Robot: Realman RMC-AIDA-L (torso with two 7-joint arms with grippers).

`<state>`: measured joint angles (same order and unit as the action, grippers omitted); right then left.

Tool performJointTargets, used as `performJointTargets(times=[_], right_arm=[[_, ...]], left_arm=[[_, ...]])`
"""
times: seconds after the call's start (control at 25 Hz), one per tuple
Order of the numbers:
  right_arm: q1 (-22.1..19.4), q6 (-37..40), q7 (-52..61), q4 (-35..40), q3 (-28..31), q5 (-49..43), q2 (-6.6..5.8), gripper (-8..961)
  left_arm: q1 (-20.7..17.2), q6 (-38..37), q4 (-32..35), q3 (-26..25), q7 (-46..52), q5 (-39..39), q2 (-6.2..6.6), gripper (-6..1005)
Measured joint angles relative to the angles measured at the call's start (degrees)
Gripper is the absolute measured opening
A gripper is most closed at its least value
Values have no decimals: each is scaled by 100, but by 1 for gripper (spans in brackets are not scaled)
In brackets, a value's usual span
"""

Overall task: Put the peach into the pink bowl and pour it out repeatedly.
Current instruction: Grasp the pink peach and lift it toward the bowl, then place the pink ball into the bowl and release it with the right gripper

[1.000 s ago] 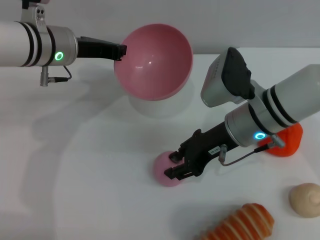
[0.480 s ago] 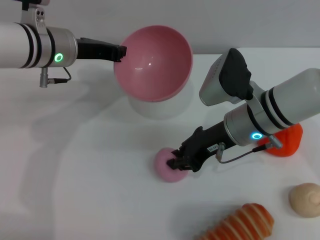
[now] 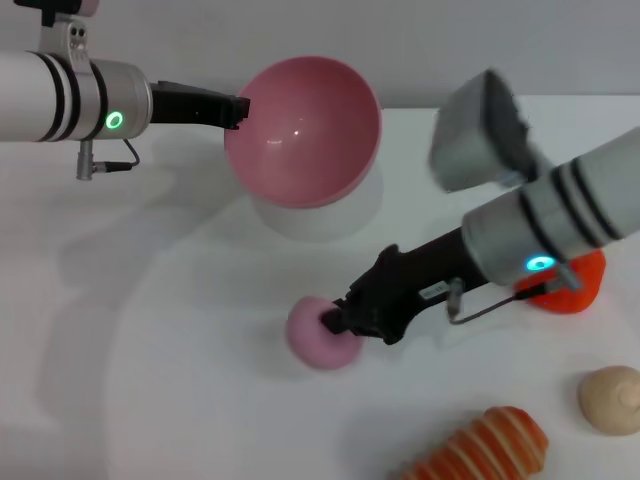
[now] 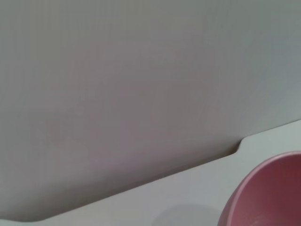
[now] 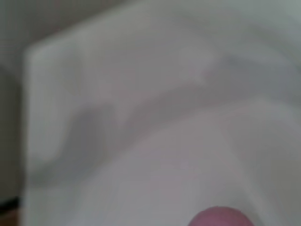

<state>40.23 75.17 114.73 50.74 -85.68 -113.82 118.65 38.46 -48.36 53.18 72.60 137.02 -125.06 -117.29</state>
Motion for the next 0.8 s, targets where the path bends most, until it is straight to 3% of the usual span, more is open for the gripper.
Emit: performJointTargets(times=[0.24, 0.36, 0.56, 0.8], right_arm=[[-787, 1412, 29, 2183, 981, 237, 18, 54], [-900, 1779, 11, 2674, 1679, 650, 13, 67], [-973, 1612, -337, 2704, 2691, 902, 0, 89], [-963, 819, -829, 1930, 2827, 906, 1, 116]], left_arm=[[-1, -76, -17, 9, 5, -6, 29, 81], [-15, -178, -21, 16, 1, -54, 18, 81], [-17, -467, -21, 17, 55, -276, -18, 82], [-14, -756, -11, 104, 140, -300, -22, 83]])
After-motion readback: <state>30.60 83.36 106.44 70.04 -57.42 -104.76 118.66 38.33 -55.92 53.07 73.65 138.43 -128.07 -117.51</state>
